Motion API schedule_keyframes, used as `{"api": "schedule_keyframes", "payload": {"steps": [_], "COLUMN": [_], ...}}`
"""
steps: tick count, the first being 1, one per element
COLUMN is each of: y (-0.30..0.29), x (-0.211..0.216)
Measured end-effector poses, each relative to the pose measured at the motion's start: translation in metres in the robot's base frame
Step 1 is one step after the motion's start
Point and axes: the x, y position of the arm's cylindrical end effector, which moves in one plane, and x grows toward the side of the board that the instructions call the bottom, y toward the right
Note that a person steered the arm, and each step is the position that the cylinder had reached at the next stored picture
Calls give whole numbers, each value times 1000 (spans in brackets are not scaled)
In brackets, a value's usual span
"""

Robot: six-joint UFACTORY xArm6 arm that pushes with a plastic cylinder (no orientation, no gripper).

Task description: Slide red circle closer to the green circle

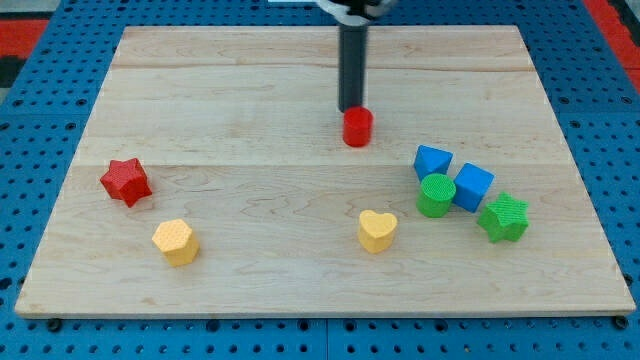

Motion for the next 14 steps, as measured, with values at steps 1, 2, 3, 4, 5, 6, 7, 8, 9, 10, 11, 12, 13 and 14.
{"api": "schedule_keyframes", "payload": {"steps": [1,2,3,4,5,6,7,8,9,10,11,12,13,14], "y": [39,76,72,48,30,29,22,-4,-7,7,17,15,15,18], "x": [36,70,70,53,32,22,22,20,27,44,51,51,57,61]}}
